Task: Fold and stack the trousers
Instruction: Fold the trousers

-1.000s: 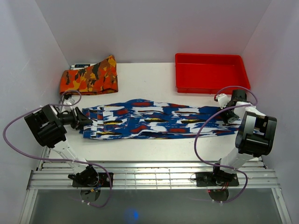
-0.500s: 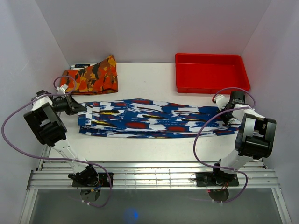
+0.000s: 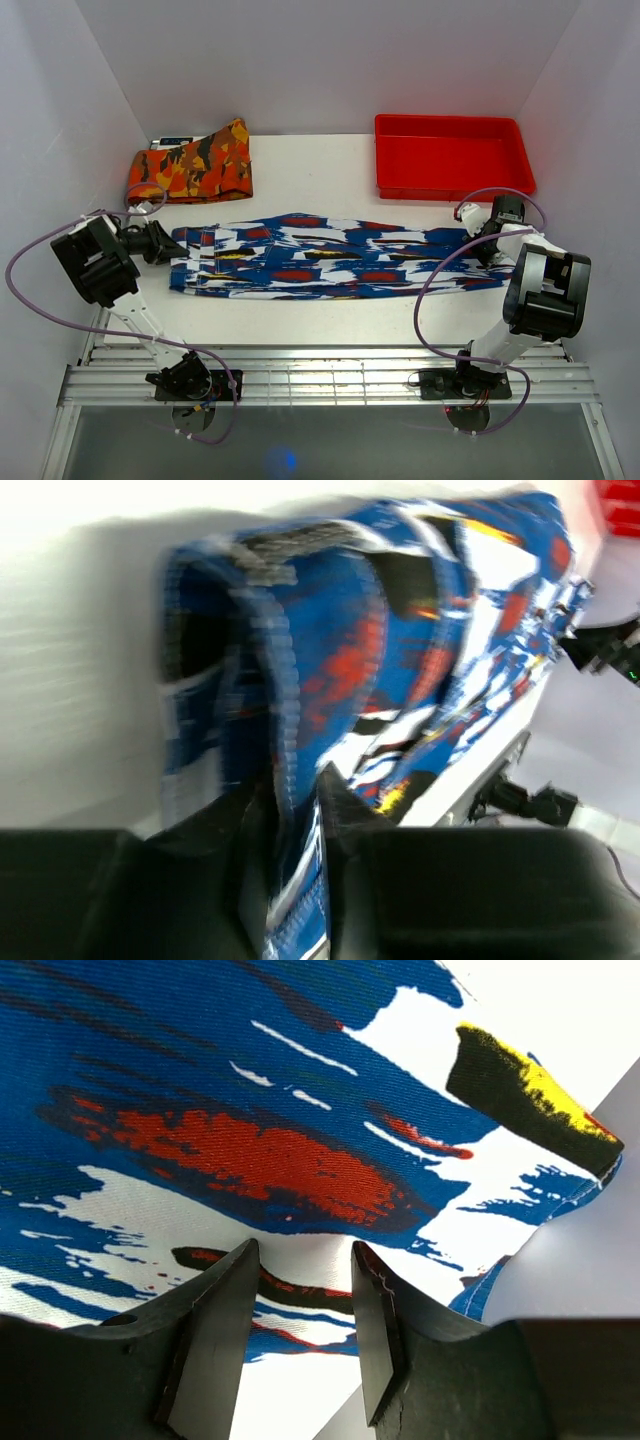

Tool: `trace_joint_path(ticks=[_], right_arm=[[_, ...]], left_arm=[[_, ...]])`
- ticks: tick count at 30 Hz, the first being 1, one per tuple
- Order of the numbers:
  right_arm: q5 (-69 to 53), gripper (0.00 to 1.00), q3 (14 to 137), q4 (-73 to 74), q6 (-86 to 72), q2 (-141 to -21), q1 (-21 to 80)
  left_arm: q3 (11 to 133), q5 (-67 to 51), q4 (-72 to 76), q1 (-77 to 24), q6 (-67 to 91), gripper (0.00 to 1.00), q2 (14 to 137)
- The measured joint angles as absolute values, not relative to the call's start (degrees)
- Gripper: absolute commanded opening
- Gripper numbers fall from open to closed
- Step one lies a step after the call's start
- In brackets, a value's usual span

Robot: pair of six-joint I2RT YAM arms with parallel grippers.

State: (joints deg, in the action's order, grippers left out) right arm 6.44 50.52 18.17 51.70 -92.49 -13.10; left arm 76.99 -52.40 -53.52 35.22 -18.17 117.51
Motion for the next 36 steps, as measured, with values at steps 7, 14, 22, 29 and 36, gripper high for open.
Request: trace_joint_path(ticks=[7,14,22,29,36], right_arm=[[6.8,0.50,50.5,18.0,51.7,-92.5,-13.1],[7.0,0.50,50.5,18.1,51.7,-92.3,-13.0],[7.4,0.51,51.0,19.3,51.4,-92.3,-12.9],[1.3,0.61,54.7,27.9,51.4,-89.7,-13.1],[-15.3,0.52,66.2,41.2,55.6,-83.9,-11.0]], left_arm=[[78.3,-48.8,-52.2,36.9,-21.6,0.57,116.8],[91.2,-49.0,-63.7,36.1,-43.9,0.61,109.8],[72.8,-46.5,-67.6,14.1,-62.2,0.55,89.7],[60.3,-39.8,-60.8,-6.3,-62.0,0.47,84.8],[55.4,-32.1,-52.0,-11.6,-60.6,0.32,86.8]])
